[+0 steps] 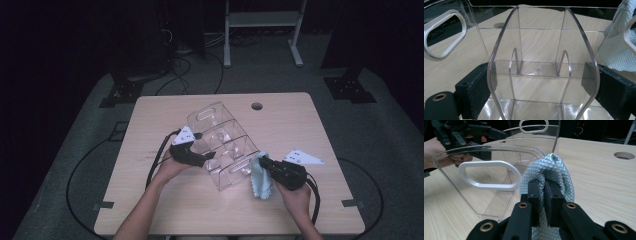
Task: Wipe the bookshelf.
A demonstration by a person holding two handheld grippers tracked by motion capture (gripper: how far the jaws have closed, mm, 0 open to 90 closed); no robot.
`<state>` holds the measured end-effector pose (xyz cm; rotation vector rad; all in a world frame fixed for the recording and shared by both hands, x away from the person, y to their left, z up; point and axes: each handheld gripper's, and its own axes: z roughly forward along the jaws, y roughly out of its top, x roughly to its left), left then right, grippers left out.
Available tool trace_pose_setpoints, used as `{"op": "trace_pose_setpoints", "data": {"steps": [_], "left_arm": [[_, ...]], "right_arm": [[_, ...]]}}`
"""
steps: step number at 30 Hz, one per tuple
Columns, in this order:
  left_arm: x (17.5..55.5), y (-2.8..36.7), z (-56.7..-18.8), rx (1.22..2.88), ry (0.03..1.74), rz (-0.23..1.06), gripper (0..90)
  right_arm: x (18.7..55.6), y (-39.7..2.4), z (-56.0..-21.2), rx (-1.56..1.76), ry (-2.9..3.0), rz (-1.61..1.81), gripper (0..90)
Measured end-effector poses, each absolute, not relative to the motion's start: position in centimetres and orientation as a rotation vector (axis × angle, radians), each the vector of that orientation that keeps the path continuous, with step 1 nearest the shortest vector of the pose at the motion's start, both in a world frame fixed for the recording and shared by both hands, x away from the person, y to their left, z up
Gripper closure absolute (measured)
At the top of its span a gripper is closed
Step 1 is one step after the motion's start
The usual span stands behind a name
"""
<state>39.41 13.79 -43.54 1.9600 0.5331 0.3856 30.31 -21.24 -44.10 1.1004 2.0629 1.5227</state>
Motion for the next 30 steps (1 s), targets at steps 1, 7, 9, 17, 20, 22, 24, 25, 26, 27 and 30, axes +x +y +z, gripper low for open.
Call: {"op": "trace_pose_setpoints", "data": {"steps": [1,7,9,17,20,22,24,25,26,27,30], "left_arm": [[39.1,13.9,-43.5,1.965,0.543,0.392,9.3],[37.0,14.1,-43.3,1.965,0.587,0.425,9.7],[36.5,14.5,-43.4,1.961,0.593,0.421,9.8],[35.4,15.3,-43.7,1.929,0.615,0.438,10.4],[35.1,15.4,-43.8,1.917,0.623,0.441,10.6],[34.9,15.5,-43.7,1.922,0.625,0.441,10.5],[34.5,15.7,-43.8,1.923,0.621,0.443,10.5],[34.4,15.7,-43.8,1.917,0.625,0.441,10.6],[34.3,15.7,-43.7,1.919,0.627,0.444,10.6],[34.2,15.7,-43.7,1.920,0.630,0.450,10.6],[34.2,15.7,-43.7,1.922,0.635,0.452,10.6]], "right_arm": [[30.3,-21.2,-44.1,1.099,2.065,1.524,83.2],[29.8,-20.3,-43.8,1.049,2.094,1.526,83.2],[29.5,-20.1,-43.7,1.026,2.108,1.527,83.2],[30.4,-20.7,-43.2,1.027,2.104,1.528,83.2],[30.0,-19.9,-43.0,0.989,2.135,1.550,83.2],[29.6,-19.4,-42.9,0.943,2.164,1.550,83.2],[29.3,-19.2,-42.7,0.911,2.185,1.541,83.2],[29.5,-19.4,-42.6,0.912,2.187,1.541,83.2],[29.6,-19.6,-42.6,0.916,2.182,1.536,83.2],[29.8,-19.9,-42.6,0.929,2.175,1.540,83.2],[30.3,-20.1,-42.7,0.944,2.167,1.545,83.2]]}}
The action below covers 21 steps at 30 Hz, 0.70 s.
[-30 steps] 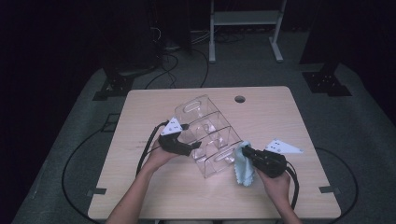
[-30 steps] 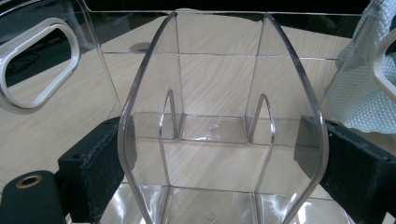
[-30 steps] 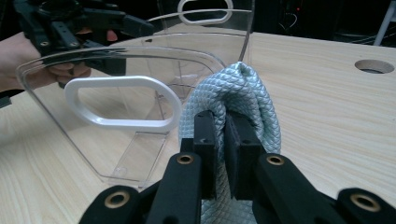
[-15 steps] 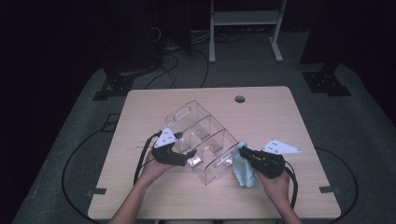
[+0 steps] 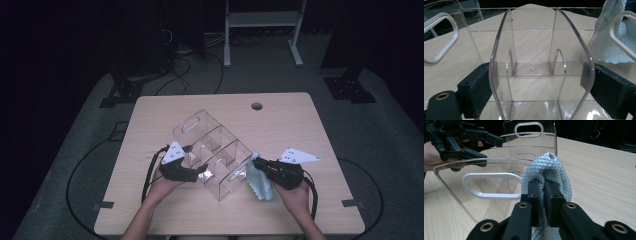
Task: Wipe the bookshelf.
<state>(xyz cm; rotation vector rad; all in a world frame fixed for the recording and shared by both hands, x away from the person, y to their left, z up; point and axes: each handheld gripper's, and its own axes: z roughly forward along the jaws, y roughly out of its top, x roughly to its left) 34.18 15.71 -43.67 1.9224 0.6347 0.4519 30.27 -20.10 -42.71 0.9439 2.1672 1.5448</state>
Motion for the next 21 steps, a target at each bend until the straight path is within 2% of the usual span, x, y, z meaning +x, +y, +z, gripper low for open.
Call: {"op": "trace_pose_setpoints", "data": {"steps": [6,13,21], "left_arm": [[34.0,15.9,-43.8,1.914,0.647,0.452,10.6],[33.9,15.7,-43.7,1.910,0.656,0.460,10.6],[33.9,15.8,-43.8,1.907,0.659,0.460,10.3]], "right_arm": [[29.3,-18.8,-42.0,0.861,2.214,1.579,83.3],[30.3,-20.0,-41.7,0.889,2.181,1.554,83.3],[28.8,-17.8,-41.1,0.773,2.250,1.608,83.4]]}}
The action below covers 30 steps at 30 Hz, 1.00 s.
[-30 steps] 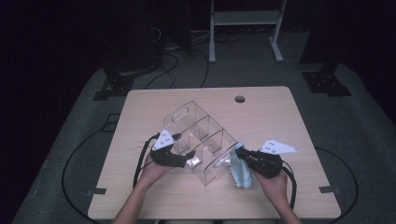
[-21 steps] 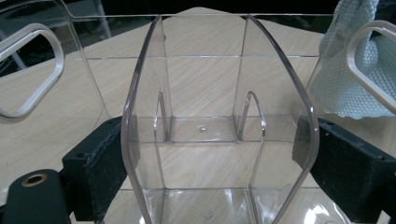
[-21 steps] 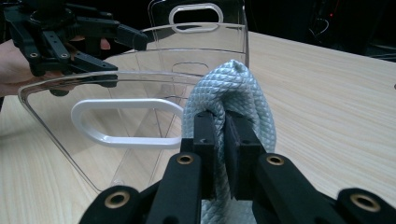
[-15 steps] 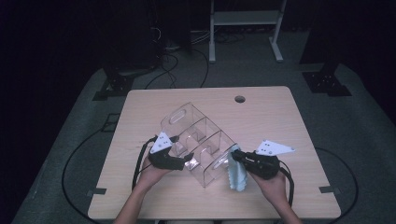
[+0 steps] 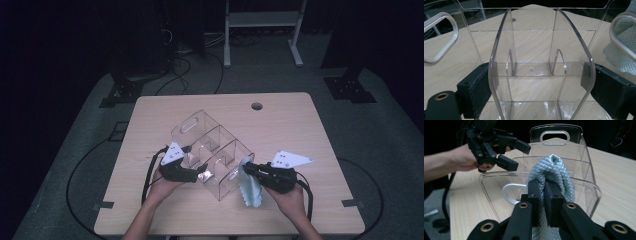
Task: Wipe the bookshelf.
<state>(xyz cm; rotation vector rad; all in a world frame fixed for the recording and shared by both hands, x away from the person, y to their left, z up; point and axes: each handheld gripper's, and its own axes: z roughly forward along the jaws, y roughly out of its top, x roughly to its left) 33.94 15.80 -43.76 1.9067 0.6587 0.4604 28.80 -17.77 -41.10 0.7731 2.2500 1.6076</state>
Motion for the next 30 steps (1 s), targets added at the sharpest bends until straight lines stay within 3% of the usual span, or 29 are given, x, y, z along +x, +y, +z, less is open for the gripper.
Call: {"op": "trace_pose_setpoints", "data": {"steps": [6,13,19,26,30], "left_arm": [[33.8,15.6,-43.7,1.903,0.670,0.468,10.3],[33.9,15.7,-43.8,1.900,0.674,0.468,10.2],[33.9,15.5,-43.8,1.899,0.680,0.477,10.2],[34.0,15.6,-43.8,1.896,0.683,0.474,10.0],[34.0,15.6,-43.8,1.894,0.685,0.482,10.1]], "right_arm": [[29.9,-19.0,-41.1,0.852,2.196,1.602,83.4],[28.3,-16.7,-41.0,0.755,2.255,1.609,83.4],[29.3,-18.1,-41.1,0.846,2.197,1.590,83.4],[28.0,-16.0,-41.0,0.771,2.258,1.639,83.4],[28.7,-16.9,-40.9,0.801,2.229,1.588,83.2]]}}
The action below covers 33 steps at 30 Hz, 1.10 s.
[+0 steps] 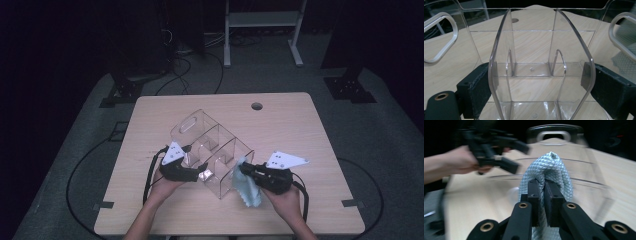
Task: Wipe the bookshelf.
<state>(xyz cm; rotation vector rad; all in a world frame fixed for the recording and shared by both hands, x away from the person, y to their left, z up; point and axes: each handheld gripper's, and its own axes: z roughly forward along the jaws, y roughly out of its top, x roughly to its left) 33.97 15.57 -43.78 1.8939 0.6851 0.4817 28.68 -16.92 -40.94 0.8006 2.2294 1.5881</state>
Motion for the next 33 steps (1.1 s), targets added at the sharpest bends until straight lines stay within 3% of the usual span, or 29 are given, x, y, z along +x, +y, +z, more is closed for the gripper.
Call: {"op": "trace_pose_setpoints", "data": {"steps": [4,12,18,24,33], "left_arm": [[34.0,15.4,-43.8,1.891,0.695,0.485,10.0],[34.0,15.6,-43.9,1.889,0.698,0.485,9.9],[34.0,15.5,-43.8,1.886,0.714,0.497,9.8],[34.1,15.6,-43.9,1.882,0.718,0.486,9.9],[34.1,15.4,-43.8,1.880,0.722,0.495,9.8]], "right_arm": [[29.4,-17.8,-41.2,0.857,2.180,1.590,83.2],[27.2,-14.6,-41.2,0.712,2.284,1.611,83.2],[28.2,-15.9,-41.3,0.791,2.232,1.619,82.6],[26.8,-13.9,-41.7,0.712,2.284,1.613,83.1],[26.9,-14.3,-41.7,0.737,2.257,1.611,83.4]]}}
